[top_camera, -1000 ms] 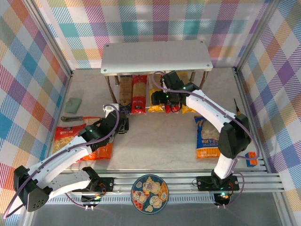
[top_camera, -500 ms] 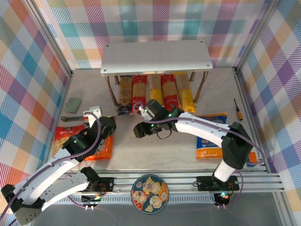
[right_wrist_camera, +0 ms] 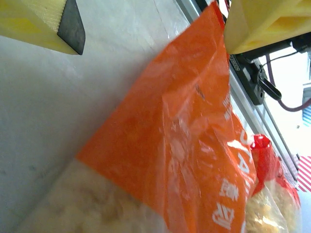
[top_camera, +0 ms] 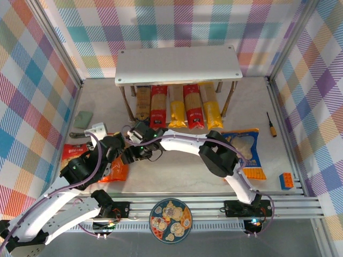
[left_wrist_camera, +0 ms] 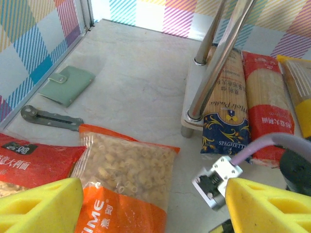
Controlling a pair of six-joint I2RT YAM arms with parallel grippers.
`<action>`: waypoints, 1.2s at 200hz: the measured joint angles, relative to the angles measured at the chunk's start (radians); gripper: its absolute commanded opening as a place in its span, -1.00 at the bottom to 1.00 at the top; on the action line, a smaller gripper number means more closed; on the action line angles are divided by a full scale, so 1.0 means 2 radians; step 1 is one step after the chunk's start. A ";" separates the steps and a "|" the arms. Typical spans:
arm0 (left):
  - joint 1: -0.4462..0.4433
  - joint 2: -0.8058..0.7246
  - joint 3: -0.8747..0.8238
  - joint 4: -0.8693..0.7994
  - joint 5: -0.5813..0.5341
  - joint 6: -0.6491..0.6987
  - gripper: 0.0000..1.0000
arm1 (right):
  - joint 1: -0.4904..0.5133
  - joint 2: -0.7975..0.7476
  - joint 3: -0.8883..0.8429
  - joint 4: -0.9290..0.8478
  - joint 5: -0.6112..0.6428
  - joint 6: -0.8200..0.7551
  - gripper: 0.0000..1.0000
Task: Place and organize the pasta boxes and bags onto the shelf
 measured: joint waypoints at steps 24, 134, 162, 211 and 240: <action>0.000 -0.006 0.000 -0.006 -0.001 0.000 0.56 | 0.000 0.027 0.040 -0.011 -0.005 0.004 0.52; 0.000 -0.031 0.000 -0.008 -0.003 0.002 0.59 | 0.008 0.126 0.164 -0.075 -0.006 0.012 -0.65; 0.000 -0.031 0.000 -0.007 -0.003 0.003 0.59 | 0.008 0.118 0.153 -0.072 -0.005 0.013 -1.00; 0.000 -0.009 0.000 -0.008 -0.002 0.007 0.59 | 0.006 0.025 0.016 -0.071 0.021 0.003 -1.00; 0.000 0.034 0.000 -0.006 0.006 0.010 0.59 | -0.005 -0.055 -0.091 -0.074 0.039 0.003 -1.00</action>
